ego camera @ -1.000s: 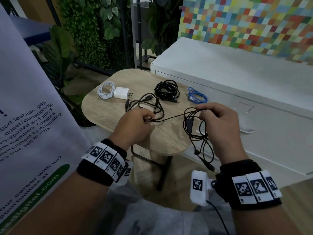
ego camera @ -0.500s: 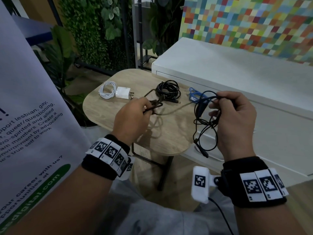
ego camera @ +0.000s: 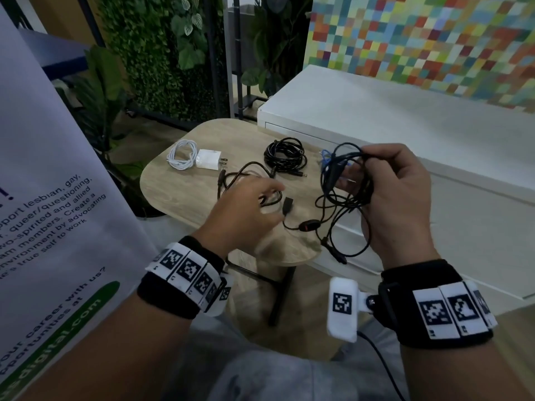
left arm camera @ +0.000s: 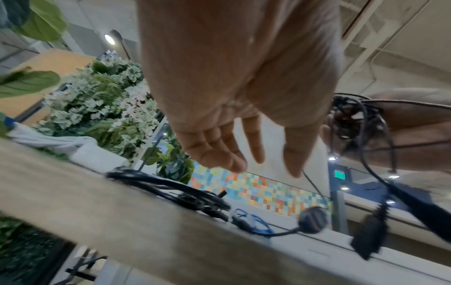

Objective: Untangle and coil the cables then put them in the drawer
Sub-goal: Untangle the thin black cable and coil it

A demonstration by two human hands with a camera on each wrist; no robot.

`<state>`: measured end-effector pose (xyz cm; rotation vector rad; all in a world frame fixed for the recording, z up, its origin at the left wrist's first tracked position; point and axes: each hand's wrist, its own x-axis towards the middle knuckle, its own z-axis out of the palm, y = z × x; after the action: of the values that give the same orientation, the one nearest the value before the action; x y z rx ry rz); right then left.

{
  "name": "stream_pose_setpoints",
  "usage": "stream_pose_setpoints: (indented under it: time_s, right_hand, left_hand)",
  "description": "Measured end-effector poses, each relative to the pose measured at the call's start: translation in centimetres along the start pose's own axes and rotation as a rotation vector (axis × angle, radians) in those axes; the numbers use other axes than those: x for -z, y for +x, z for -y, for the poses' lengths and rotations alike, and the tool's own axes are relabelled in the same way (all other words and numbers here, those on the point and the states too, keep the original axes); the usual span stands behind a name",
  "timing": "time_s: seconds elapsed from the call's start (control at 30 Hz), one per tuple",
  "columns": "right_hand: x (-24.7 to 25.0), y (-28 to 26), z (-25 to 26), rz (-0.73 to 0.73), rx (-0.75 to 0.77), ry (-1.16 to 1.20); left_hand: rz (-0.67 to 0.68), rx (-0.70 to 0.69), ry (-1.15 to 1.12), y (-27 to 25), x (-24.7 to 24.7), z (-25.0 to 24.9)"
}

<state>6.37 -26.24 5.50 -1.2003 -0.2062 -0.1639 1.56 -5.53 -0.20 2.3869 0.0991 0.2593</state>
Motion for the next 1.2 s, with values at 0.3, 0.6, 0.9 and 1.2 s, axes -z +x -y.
stream_pose_setpoints:
  time_s: [0.3, 0.6, 0.9, 1.2]
  right_hand:
    - [0.4, -0.1, 2.3, 0.192, -0.043, 0.156]
    - [1.8, 1.0, -0.9, 0.280, 0.055, -0.645]
    - [-1.0, -1.0, -1.4, 0.404, -0.058, -0.564]
    - [-1.7, -1.9, -0.7, 0.450, -0.226, -0.350]
  left_hand:
    - [0.210, -0.038, -0.216, -0.4, -1.3, -2.4]
    - [-0.262, 0.001, -0.820, 0.8, 4.3, -2.0]
    - [-0.031, -0.096, -0.384, -1.0, 3.3, -3.2]
    - [-0.014, -0.094, -0.404, -0.8, 2.9, -2.6]
